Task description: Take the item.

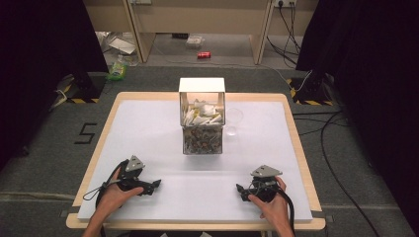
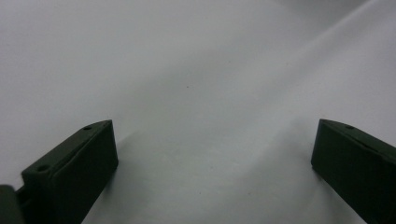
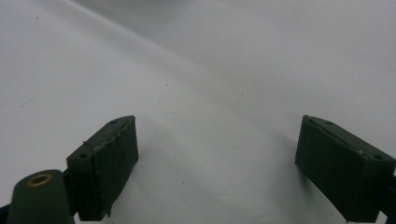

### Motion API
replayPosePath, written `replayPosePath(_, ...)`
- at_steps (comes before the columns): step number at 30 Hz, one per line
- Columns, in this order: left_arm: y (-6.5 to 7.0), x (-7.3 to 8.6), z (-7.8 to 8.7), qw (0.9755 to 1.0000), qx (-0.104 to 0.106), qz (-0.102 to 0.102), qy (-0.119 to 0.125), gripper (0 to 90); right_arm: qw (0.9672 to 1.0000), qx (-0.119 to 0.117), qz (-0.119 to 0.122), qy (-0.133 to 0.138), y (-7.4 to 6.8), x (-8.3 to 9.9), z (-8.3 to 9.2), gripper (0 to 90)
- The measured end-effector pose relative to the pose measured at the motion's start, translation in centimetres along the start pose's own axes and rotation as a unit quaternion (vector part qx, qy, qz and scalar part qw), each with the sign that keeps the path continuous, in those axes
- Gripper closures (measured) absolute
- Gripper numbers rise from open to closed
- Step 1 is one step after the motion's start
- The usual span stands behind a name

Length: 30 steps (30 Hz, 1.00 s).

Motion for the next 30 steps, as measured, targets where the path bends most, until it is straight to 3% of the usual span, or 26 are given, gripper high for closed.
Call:
replayPosePath(9, 0.0, 0.0, 0.0, 1.0000, 0.000, 0.000, 0.000, 0.0, 1.0000, -0.002, 0.001, 0.009, 0.0, -0.2, 0.3, 18.5)
replayPosePath(17, 0.0, 0.0, 0.0, 1.0000, 0.000, -0.001, -0.001, 0.0, 0.9987, 0.003, 0.001, 0.050, 0.0, -1.8, 1.3, 22.3)
replayPosePath(24, 0.0, 0.0, 0.0, 1.0000, 0.000, -0.001, -0.001, 0.0, 0.9959, 0.008, 0.013, 0.089, 0.1, -4.5, 3.2, 26.1)
replayPosePath(25, 0.0, 0.0, 0.0, 1.0000, 0.000, -0.001, -0.001, 0.0, 0.9948, 0.010, 0.017, 0.100, 0.0, -5.6, 3.7, 26.9)
replayPosePath(30, 0.0, 0.0, 0.0, 1.0000, 0.000, 0.000, 0.000, 0.0, 0.9927, 0.008, 0.031, 0.116, -0.4, -8.0, 4.6, 30.4)
Point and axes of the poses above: each handheld gripper's, and its own axes: z roughly backward along the jaws, x roughly out of its underside, y roughly to its right, the point moved 5 cm from there along -z, roughly forward along the jaws, and after that the axes turned 4 degrees about y, right-handed, at the moved point
